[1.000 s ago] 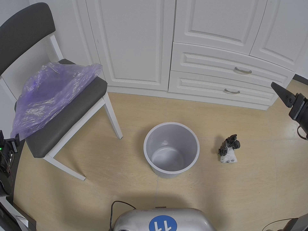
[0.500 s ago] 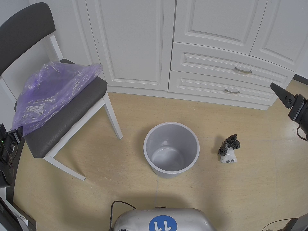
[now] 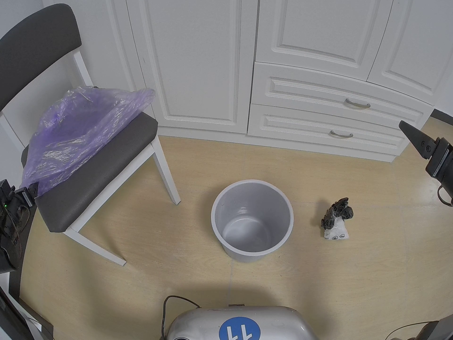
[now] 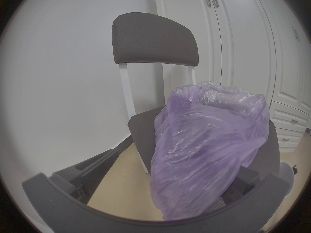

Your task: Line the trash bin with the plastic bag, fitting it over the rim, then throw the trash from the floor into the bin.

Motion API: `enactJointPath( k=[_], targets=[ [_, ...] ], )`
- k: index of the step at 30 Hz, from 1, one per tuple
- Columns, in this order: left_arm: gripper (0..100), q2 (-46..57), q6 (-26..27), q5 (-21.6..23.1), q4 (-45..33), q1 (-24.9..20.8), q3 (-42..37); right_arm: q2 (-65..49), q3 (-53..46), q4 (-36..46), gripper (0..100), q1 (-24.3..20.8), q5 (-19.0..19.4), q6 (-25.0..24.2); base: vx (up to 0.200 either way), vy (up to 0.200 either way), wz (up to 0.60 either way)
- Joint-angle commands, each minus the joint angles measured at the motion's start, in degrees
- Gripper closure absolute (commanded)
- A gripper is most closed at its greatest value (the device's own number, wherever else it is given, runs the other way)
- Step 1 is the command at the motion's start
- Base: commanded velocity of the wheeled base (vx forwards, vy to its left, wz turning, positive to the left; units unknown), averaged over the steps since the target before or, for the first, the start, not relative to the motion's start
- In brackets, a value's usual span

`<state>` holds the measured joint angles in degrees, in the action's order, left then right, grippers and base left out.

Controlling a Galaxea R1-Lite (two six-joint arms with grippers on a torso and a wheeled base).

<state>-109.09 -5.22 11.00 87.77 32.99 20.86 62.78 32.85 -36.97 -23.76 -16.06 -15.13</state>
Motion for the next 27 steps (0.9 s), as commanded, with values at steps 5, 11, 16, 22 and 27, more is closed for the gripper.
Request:
enactJointPath(
  k=[5,11,16,22,27],
  targets=[
    [0,1.87,0.12,0.08,0.12,-0.03,-0.38,-0.12,0.11,-0.03,0,-0.15,0.06,0.01,0.0,0.0,0.0],
    [100,1.87,0.03,0.08,0.12,-0.2,-0.12,-0.29,0.02,-0.03,0,-0.15,0.06,0.01,0.0,0.0,0.0],
    [100,1.95,0.03,0.52,0.12,-0.38,-0.73,0.32,-1.48,-0.03,0,-0.06,0.32,0.45,0.0,0.0,0.0],
    [100,6.7,-0.14,4.3,0.12,-0.12,-4.86,-1.79,-1.3,0.06,0,-0.23,0.67,3.44,0.0,0.0,0.0],
    [100,13.38,-0.06,7.81,0.03,0.5,-7.41,-5.04,-2.88,1.38,0,-5.95,0.15,9.68,0.0,0.0,0.0]
  ],
)
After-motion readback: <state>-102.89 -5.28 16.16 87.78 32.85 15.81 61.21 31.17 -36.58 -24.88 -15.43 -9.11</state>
